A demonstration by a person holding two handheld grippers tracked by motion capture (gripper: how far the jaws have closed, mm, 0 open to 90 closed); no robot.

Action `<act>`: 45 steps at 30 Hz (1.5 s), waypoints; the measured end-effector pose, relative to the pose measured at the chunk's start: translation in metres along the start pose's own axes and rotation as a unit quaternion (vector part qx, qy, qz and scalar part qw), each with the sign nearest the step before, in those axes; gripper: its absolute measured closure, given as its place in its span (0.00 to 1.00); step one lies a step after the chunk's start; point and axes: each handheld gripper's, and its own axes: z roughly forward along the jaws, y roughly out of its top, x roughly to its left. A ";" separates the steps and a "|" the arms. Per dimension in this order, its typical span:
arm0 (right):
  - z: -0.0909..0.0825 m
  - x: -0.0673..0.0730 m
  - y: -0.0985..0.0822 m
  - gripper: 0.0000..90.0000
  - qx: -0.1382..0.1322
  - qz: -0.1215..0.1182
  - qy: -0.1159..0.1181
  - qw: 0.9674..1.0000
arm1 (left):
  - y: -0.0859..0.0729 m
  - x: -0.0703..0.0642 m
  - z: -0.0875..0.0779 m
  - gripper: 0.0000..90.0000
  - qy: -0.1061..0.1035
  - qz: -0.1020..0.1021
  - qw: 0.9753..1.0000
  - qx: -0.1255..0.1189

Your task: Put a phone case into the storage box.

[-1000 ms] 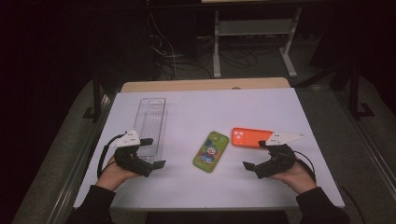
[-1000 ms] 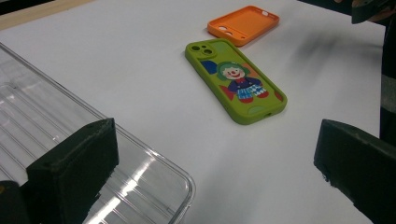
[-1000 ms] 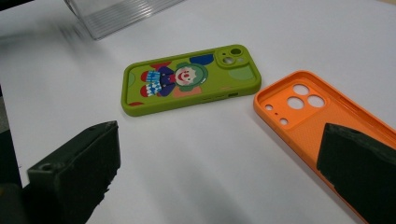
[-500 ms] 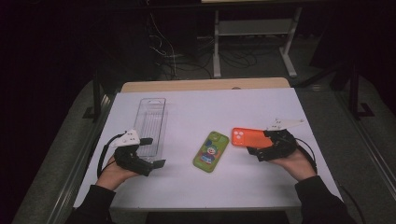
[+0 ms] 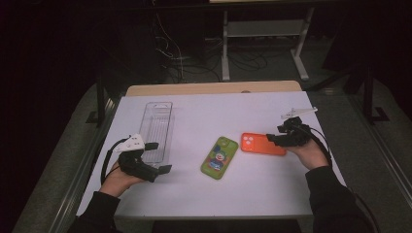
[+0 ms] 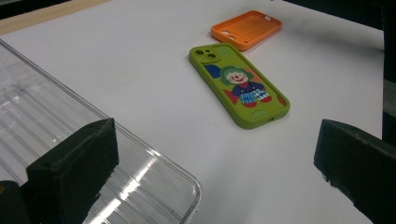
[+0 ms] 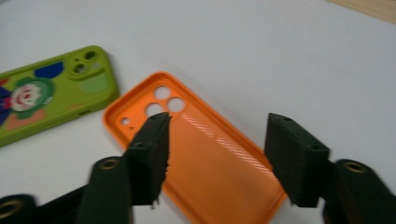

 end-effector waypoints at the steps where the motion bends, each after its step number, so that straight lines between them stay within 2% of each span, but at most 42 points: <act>1: 0.001 -0.003 0.001 0.52 0.005 0.000 -0.004 1.000 | 0.000 0.000 0.001 0.00 -0.001 -0.004 1.000 -0.004; 2: 0.001 -0.003 0.001 0.52 0.005 0.000 -0.004 1.000 | 0.000 0.000 0.001 0.00 -0.001 -0.004 1.000 -0.004; 3: 0.004 -0.009 0.003 0.59 0.010 0.007 -0.005 1.000 | 0.000 -0.001 0.001 0.00 -0.001 -0.005 1.000 -0.005; 7: 0.014 -0.018 0.004 0.76 0.026 0.012 -0.024 0.999 | 0.000 -0.001 0.000 0.00 -0.001 -0.007 1.000 -0.007; 9: 0.016 -0.019 0.005 0.79 0.028 0.012 -0.027 0.999 | -0.001 0.000 0.001 0.00 -0.001 -0.006 1.000 -0.007; 11: 0.024 -0.026 0.005 0.91 0.036 0.012 -0.035 0.999 | -0.001 0.000 0.001 0.00 -0.001 -0.006 1.000 -0.006; 13: 0.027 -0.028 0.005 0.93 0.038 0.016 -0.037 0.998 | -0.001 0.000 0.001 0.00 -0.002 -0.005 1.000 -0.005; 15: 0.035 -0.033 0.003 0.98 0.047 0.018 -0.043 0.998 | -0.001 -0.001 0.001 0.00 -0.002 -0.013 1.000 -0.008; 20: 0.048 -0.038 0.000 0.98 0.061 0.015 -0.052 0.997 | -0.001 0.000 0.000 0.00 -0.002 -0.013 1.000 -0.007; 25: 0.052 -0.041 -0.003 0.98 0.077 0.024 -0.055 0.995 | -0.002 0.000 0.000 0.00 -0.001 -0.015 1.000 -0.005; 27: 0.053 -0.043 -0.005 0.98 0.081 0.020 -0.054 0.995 | -0.002 0.000 0.001 0.00 -0.001 -0.014 1.000 -0.007; 28: 0.052 -0.043 -0.006 0.98 0.086 0.022 -0.053 0.995 | -0.002 0.000 0.000 0.00 -0.001 -0.008 1.000 -0.004; 32: 0.049 -0.042 -0.007 0.98 0.089 0.019 -0.047 0.995 | -0.002 0.000 0.001 0.00 -0.003 -0.008 1.000 -0.003; 43: 0.031 -0.033 -0.020 0.98 0.113 -0.012 -0.025 0.993 | -0.001 -0.001 0.001 0.00 -0.003 -0.005 1.000 -0.002; 45: 0.026 -0.029 -0.024 0.98 0.122 -0.013 -0.013 0.992 | -0.001 -0.001 0.001 0.00 -0.004 -0.004 1.000 -0.001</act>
